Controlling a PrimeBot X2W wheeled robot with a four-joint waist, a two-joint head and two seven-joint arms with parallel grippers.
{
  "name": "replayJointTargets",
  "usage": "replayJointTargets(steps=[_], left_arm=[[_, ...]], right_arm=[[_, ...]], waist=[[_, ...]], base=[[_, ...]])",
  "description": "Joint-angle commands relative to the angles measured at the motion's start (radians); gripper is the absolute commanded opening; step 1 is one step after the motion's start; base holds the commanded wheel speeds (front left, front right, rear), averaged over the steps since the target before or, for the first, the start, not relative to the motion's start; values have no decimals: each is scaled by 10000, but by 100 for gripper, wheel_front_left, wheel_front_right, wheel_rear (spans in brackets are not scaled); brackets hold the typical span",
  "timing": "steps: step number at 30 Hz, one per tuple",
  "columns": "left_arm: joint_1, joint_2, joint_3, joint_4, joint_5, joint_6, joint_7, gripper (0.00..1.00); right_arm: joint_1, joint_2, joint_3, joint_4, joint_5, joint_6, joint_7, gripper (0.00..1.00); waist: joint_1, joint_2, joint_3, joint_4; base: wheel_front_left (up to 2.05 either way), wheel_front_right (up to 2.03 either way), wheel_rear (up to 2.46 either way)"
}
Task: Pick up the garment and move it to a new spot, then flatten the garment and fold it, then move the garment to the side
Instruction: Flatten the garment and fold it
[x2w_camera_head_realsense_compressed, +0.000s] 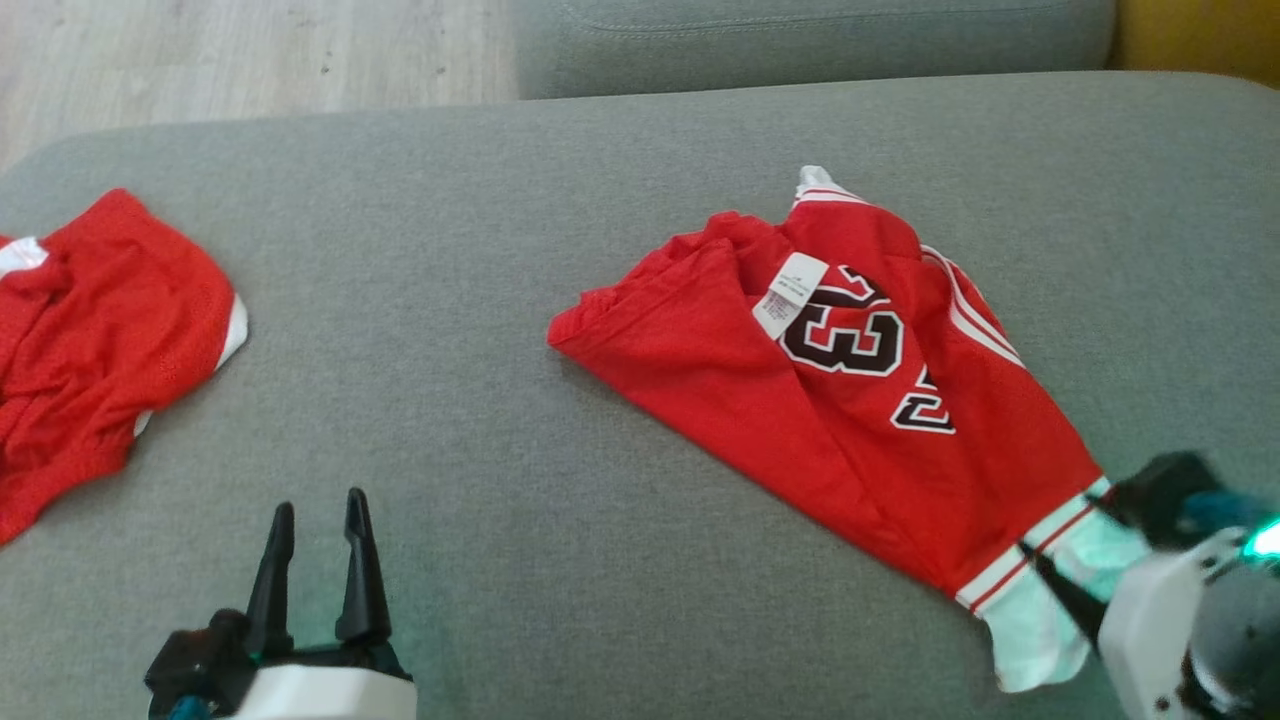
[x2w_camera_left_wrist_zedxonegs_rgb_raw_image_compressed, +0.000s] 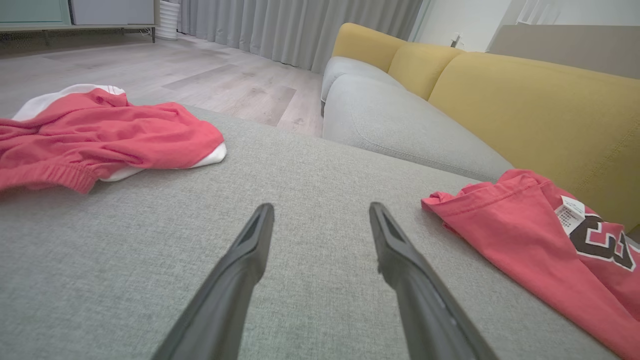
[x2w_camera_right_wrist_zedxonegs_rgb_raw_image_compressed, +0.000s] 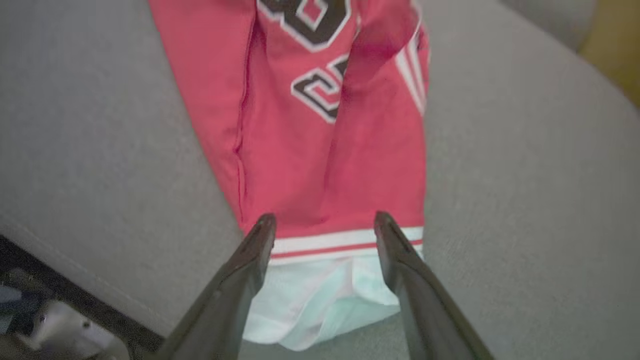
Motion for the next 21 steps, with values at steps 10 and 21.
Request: replayJointTargets(steps=[10, 21], left_arm=[[-177, 3, 377, -397, 165, 1, -95, 100], [-203, 3, 165, -333, 263, -37, -95, 100]], right_arm=[[-207, 3237, -2553, -1104, -2389, 73, -3254, 100], [-43, 5823, -4230, 2326, -4626, 73, -8729, 100]], waist=[[0, 0, -55, -153], [0, 0, -235, 33]], base=[[0, 0, 0], [0, 0, 0]])
